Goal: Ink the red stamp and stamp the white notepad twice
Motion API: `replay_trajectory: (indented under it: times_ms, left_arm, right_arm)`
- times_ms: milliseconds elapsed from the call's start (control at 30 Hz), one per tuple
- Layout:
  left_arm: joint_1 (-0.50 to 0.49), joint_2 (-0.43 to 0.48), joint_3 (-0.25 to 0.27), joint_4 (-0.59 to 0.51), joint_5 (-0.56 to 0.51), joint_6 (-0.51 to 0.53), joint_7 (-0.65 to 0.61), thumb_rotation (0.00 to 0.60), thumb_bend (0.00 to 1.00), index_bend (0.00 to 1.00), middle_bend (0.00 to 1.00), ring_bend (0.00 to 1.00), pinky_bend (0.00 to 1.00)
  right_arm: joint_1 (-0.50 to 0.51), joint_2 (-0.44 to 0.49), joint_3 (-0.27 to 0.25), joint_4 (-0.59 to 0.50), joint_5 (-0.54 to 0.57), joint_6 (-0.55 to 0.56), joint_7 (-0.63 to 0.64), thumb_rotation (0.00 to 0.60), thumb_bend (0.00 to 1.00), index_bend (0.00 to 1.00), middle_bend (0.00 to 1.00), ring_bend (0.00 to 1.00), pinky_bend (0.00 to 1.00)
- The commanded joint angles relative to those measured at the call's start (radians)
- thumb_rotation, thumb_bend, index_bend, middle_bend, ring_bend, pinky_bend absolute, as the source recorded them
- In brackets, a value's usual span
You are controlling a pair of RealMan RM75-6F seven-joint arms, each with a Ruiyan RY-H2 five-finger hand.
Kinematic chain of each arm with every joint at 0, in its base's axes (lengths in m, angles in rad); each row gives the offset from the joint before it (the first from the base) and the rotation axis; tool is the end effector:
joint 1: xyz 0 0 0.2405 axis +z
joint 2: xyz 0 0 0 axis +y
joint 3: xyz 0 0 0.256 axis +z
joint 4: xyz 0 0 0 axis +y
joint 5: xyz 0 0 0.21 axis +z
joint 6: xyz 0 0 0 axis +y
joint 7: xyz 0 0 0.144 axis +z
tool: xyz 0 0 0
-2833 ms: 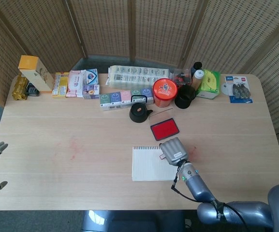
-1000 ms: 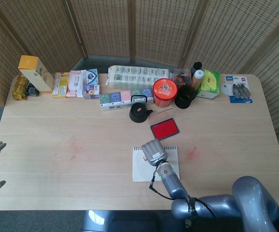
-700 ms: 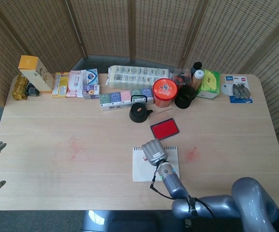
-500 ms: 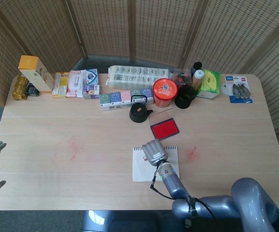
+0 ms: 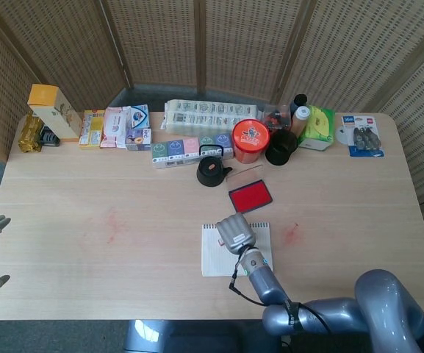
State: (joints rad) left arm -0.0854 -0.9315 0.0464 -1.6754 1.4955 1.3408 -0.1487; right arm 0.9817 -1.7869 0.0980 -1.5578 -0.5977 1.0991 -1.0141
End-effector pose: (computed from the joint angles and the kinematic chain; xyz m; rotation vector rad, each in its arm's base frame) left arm -0.3298 0.1571 0.1847 -1.4579 -1.1055 -0.7498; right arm -0.0847 -0.3044 -0.0974 2.0685 -0.7254 0.5193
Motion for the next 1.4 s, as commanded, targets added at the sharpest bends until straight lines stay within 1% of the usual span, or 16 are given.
replay_trajectory:
  times_ms: [33, 267, 400, 533, 800, 967, 1200, 1400]
  left_arm:
    - [0.000, 0.000, 0.001, 0.000, 0.002, -0.001, -0.001, 0.600, 0.00, 0.00, 0.00, 0.00, 0.01]
    - [0.001, 0.001, 0.003, 0.001, 0.010, 0.004, -0.003, 0.600, 0.00, 0.00, 0.00, 0.00, 0.01]
    - [0.001, 0.000, 0.006, -0.002, 0.014, 0.005, 0.002, 0.600, 0.00, 0.00, 0.00, 0.00, 0.01]
    - [0.001, -0.002, 0.006, -0.003, 0.011, 0.003, 0.007, 0.600, 0.00, 0.00, 0.00, 0.00, 0.01]
    - [-0.005, -0.007, 0.006, -0.003, 0.003, -0.013, 0.021, 0.600, 0.00, 0.00, 0.00, 0.00, 0.01]
    - [-0.005, -0.009, 0.006, -0.006, 0.001, -0.014, 0.031, 0.600, 0.00, 0.00, 0.00, 0.00, 0.01]
    - [-0.006, -0.011, 0.007, -0.010, -0.002, -0.015, 0.041, 0.600, 0.00, 0.00, 0.00, 0.00, 0.01]
    - [-0.004, -0.010, 0.007, -0.014, 0.000, -0.011, 0.044, 0.600, 0.00, 0.00, 0.00, 0.00, 0.01]
  right_arm:
    - [0.015, 0.045, 0.028, -0.087, 0.012, 0.056, -0.050, 0.600, 0.54, 0.79, 1.00, 1.00, 1.00]
    - [0.036, 0.135, 0.088, -0.260, 0.051, 0.150, -0.118, 0.600, 0.54, 0.79, 1.00, 1.00, 1.00]
    - [0.034, 0.186, 0.115, -0.315, 0.070, 0.181, -0.118, 0.600, 0.54, 0.79, 1.00, 1.00, 1.00]
    - [0.014, 0.246, 0.124, -0.345, 0.087, 0.194, -0.090, 0.600, 0.54, 0.79, 1.00, 1.00, 1.00]
    - [-0.064, 0.363, 0.106, -0.327, 0.087, 0.161, 0.042, 0.600, 0.54, 0.79, 1.00, 1.00, 1.00]
    - [-0.108, 0.410, 0.102, -0.312, 0.070, 0.132, 0.139, 0.600, 0.54, 0.79, 1.00, 1.00, 1.00]
    - [-0.156, 0.432, 0.098, -0.243, 0.054, 0.081, 0.264, 0.600, 0.54, 0.79, 1.00, 1.00, 1.00]
    - [-0.174, 0.417, 0.112, -0.160, 0.076, 0.033, 0.345, 0.600, 0.54, 0.79, 1.00, 1.00, 1.00]
